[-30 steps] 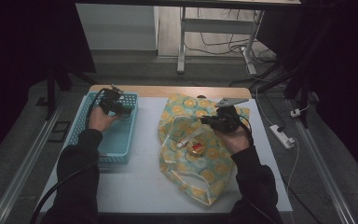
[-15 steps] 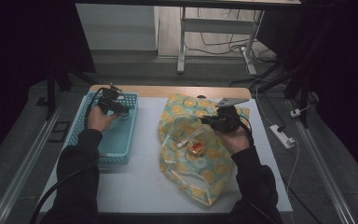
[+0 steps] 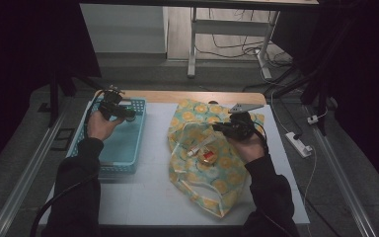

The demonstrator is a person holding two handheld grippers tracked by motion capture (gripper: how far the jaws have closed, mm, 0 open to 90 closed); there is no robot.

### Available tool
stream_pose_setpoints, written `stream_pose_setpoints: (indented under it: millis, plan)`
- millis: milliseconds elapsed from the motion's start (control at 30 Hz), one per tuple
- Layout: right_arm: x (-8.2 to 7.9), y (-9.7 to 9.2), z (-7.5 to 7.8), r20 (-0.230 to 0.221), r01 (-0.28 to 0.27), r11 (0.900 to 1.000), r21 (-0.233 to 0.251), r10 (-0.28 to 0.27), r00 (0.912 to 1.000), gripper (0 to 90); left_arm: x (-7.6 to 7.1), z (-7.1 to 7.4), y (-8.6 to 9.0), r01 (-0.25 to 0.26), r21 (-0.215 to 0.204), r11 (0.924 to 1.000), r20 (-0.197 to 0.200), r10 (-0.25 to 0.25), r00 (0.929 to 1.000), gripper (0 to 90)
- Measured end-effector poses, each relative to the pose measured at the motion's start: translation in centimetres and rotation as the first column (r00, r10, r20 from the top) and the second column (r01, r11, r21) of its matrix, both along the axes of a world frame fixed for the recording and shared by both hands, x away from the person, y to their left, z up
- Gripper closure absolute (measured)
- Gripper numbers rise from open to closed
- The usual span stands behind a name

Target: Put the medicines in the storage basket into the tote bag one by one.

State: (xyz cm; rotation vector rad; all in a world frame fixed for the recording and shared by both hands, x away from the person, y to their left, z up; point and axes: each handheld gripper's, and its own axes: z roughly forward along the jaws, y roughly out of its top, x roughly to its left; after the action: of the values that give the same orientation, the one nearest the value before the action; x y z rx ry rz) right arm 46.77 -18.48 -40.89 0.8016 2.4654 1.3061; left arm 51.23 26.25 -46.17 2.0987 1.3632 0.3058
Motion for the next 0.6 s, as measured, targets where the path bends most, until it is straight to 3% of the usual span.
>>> stream_pose_setpoints:
  millis: [600]
  plan:
    - [-0.1,0.1,0.0,0.001,-0.003,1.0,0.0,0.003,1.0,89.8,-2.8,2.3,-0.2,0.077,-0.054,0.9956,0.05,-0.074,0.996,51.9]
